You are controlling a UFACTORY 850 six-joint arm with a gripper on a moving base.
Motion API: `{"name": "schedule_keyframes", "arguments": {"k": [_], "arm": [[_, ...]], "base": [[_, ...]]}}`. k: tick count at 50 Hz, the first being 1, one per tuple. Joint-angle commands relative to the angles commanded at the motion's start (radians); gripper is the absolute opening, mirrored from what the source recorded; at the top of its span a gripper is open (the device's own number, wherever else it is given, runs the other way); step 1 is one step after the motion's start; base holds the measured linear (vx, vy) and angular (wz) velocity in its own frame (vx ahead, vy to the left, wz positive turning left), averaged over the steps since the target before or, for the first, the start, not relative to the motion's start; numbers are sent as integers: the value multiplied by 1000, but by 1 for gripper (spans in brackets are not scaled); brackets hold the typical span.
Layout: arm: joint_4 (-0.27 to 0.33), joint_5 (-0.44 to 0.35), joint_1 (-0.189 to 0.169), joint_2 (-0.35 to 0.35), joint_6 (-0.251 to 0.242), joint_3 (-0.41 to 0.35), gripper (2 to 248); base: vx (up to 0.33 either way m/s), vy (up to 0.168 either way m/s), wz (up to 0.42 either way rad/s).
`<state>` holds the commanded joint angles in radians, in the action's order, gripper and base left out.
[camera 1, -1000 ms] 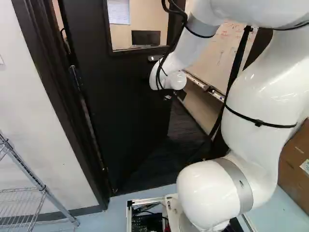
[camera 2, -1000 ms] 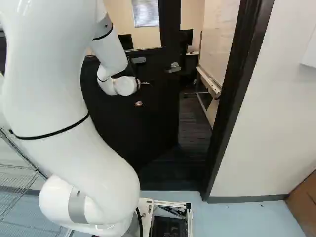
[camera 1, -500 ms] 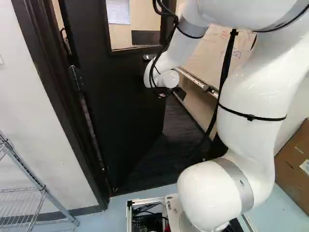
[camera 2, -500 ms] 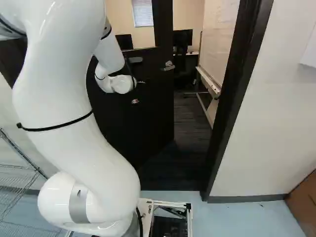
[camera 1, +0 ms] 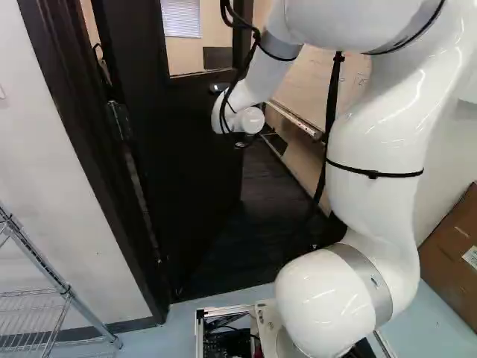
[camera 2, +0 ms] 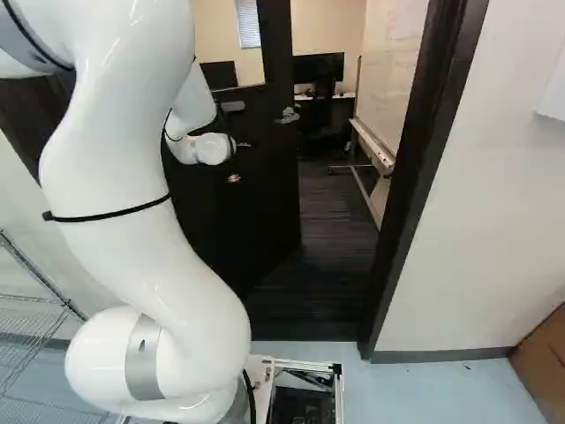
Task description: Open the door and move inside
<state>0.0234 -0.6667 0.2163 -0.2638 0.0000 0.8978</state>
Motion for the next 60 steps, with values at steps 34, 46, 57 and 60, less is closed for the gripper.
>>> {"name": "schedule_keyframes", "arguments": {"k": [34,46,57,60], "arm": [[2,0,78,-114,0,135,247],[14,0,103,-156,0,186,247],[26,0,126,-194,0,234,247],[31,0,132,-205,0,247,247]], "base": [[0,0,0],[0,0,0],[0,0,0],[0,0,0]]}}
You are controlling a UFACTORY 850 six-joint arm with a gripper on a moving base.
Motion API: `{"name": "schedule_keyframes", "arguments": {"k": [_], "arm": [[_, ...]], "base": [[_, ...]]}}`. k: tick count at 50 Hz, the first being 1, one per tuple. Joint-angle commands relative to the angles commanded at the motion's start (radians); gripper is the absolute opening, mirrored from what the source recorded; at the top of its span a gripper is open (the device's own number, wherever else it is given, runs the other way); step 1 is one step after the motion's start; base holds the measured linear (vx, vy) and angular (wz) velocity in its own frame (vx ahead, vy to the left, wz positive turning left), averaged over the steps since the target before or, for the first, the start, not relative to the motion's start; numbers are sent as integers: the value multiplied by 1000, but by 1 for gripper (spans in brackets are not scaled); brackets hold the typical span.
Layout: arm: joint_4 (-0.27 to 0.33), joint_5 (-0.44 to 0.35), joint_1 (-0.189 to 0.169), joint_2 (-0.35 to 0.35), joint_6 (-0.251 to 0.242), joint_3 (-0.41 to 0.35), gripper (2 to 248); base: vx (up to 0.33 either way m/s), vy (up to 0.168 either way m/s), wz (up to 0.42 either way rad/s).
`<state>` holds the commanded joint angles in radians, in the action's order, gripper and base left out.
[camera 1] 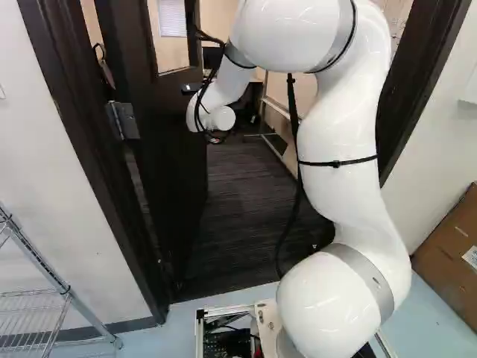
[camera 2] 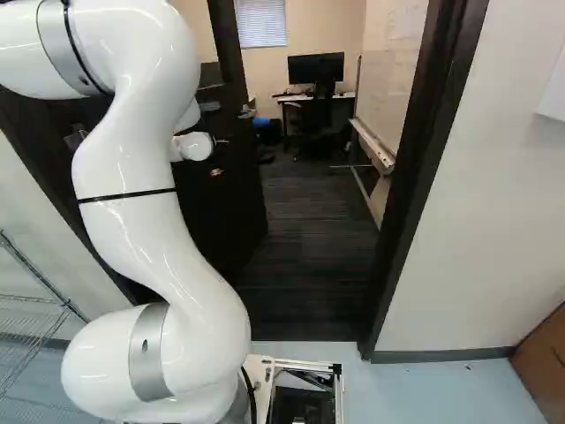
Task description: Open the door and move inside
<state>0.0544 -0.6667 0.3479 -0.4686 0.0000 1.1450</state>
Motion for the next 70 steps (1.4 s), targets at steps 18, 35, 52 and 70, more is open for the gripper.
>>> {"name": "schedule_keyframes", "arguments": {"k": [18,35,52,70], "arm": [[48,0,35,-65,0,83,247],[114,13,66,-127,0,164,247],[159,26,91,-177,0,230,247],[161,26,92,-180,0,234,247]], "base": [[0,0,0],[0,0,0],[0,0,0],[0,0,0]]}}
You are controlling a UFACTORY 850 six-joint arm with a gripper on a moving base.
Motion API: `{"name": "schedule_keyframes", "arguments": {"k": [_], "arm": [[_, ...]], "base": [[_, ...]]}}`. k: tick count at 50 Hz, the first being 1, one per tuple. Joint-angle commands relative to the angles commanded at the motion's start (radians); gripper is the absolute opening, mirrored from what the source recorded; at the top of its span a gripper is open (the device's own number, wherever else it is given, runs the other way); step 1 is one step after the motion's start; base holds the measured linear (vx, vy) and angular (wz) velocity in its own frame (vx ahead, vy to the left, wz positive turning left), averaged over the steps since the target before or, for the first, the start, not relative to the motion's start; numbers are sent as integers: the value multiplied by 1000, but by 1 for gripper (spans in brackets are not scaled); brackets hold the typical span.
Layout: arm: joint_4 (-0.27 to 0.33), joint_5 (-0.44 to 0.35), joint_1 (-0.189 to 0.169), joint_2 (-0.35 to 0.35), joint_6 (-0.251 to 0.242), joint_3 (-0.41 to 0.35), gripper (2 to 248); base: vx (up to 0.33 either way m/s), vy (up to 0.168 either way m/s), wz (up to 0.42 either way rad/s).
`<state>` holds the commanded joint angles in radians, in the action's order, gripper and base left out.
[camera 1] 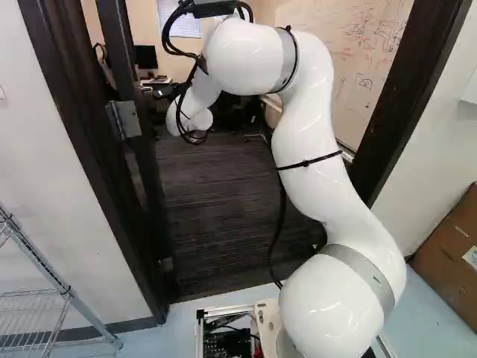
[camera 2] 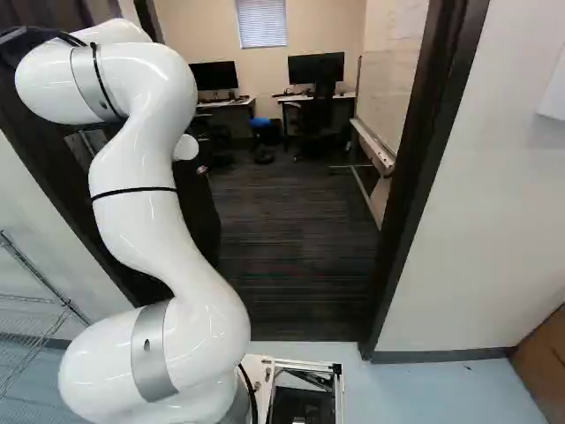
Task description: Open the door and move inside
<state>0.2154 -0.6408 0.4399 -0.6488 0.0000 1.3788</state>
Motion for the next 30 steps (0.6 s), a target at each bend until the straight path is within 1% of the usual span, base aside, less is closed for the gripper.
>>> {"name": "schedule_keyframes", "arguments": {"k": [9,30], "arm": [[0,0,-10,11,0,-15,247],[-7,0,-54,56,0,-74,247]], "base": [[0,0,0],[0,0,0]]}}
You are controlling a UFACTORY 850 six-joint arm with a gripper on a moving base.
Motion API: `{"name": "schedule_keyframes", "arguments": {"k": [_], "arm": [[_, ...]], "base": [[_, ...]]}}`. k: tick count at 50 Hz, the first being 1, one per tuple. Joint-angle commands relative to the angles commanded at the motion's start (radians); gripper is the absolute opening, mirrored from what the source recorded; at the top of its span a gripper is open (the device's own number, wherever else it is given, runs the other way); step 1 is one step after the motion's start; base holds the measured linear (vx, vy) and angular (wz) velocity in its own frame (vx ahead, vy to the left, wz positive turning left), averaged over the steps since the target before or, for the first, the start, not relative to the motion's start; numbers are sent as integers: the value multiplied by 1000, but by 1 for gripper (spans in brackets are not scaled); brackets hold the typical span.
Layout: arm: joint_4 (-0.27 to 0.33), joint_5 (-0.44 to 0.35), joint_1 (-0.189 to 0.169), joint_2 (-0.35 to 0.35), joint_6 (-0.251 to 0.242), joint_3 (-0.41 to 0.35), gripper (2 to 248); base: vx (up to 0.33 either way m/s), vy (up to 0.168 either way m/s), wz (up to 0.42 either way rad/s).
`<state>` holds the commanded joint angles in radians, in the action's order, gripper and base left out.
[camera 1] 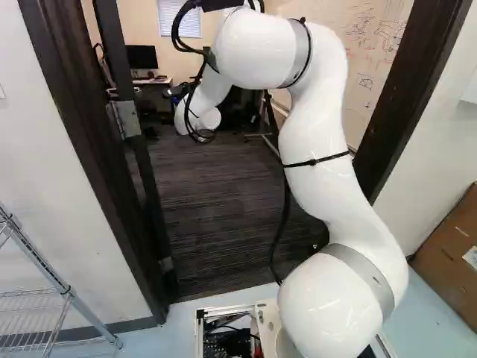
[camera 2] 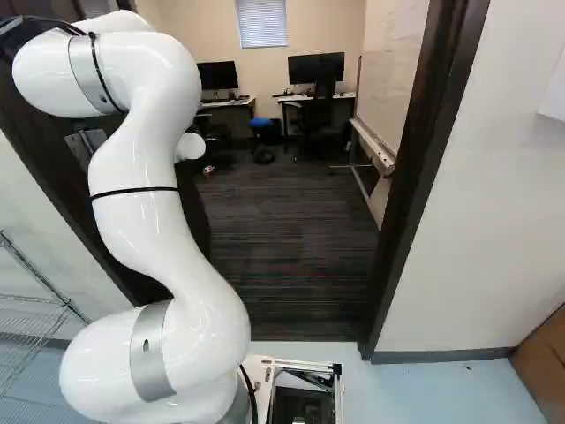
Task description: Open the door and move inside
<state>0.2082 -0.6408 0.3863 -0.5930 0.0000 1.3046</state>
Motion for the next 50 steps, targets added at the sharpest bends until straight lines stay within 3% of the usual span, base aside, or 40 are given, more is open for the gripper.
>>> {"name": "schedule_keyframes", "arguments": {"k": [50], "arm": [[-88,0,-109,119,0,-153,247]], "base": [[0,0,0]]}}
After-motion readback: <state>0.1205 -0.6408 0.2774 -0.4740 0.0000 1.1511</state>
